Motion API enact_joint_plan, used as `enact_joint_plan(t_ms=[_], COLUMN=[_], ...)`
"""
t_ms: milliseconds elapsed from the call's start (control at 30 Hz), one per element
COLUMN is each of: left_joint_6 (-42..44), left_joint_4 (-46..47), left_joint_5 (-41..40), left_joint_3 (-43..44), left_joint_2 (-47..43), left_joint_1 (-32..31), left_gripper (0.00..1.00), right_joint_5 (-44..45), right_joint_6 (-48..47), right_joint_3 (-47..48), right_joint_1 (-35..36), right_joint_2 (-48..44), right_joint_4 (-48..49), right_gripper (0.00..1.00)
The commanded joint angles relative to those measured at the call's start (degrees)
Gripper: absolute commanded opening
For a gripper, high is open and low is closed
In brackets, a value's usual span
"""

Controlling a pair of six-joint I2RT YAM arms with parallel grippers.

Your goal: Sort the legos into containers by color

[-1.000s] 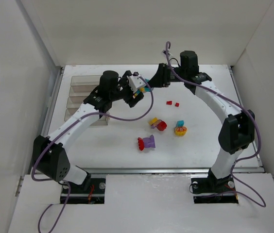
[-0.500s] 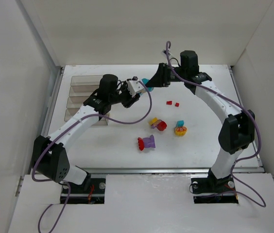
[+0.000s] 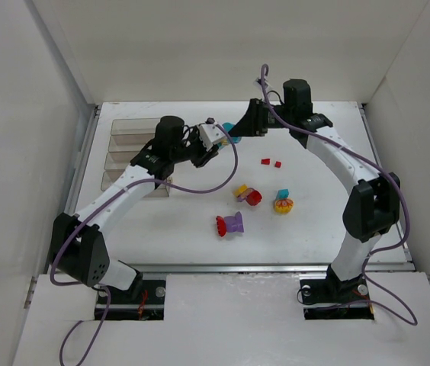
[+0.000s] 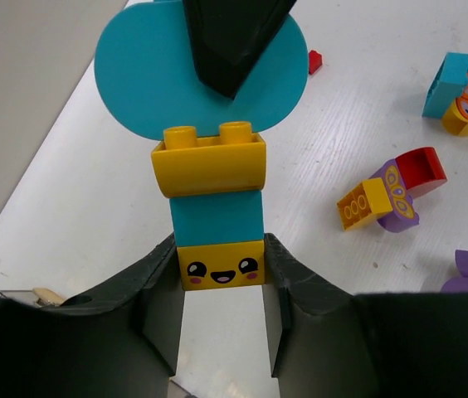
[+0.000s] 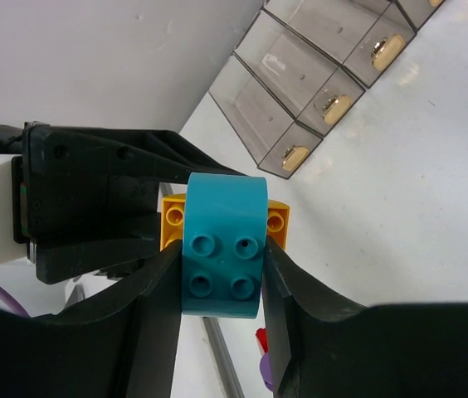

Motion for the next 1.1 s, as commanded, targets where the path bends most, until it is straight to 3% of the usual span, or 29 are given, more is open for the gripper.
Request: enact_joint_plan(t_ms=[0,200,400,1067], left_joint_6=[-1.5,-2.2,-0.1,3.5], left_joint_4=[4.1,4.7,-0.5,-4.9], left_joint_5=[0.8,-0.8,-2.1,-2.6], left_joint_3=[1.9,1.9,0.0,-3.0], left_joint_2=[-1.3,-1.3,-3.0,-5.4], left_joint_1=[0.2,0.2,0.2,1.3], left_gripper=[0.25,0.0,0.0,0.0], right_joint_5=[-1.3,-0.6,2.3,4.3], right_joint_6=[0.3,0.8,1.4,1.4], right_joint_3=[1.4,0.9,-0.3,-2.8], right_joint_1=[-0.5,-0.5,-1.3,-6.0], right_joint_2=[-2.4,-2.4,-3.5,-6.3], right_joint_4=[3.1,3.6,3.6,3.6], right_gripper=[0.0,0.0,0.0,0.0])
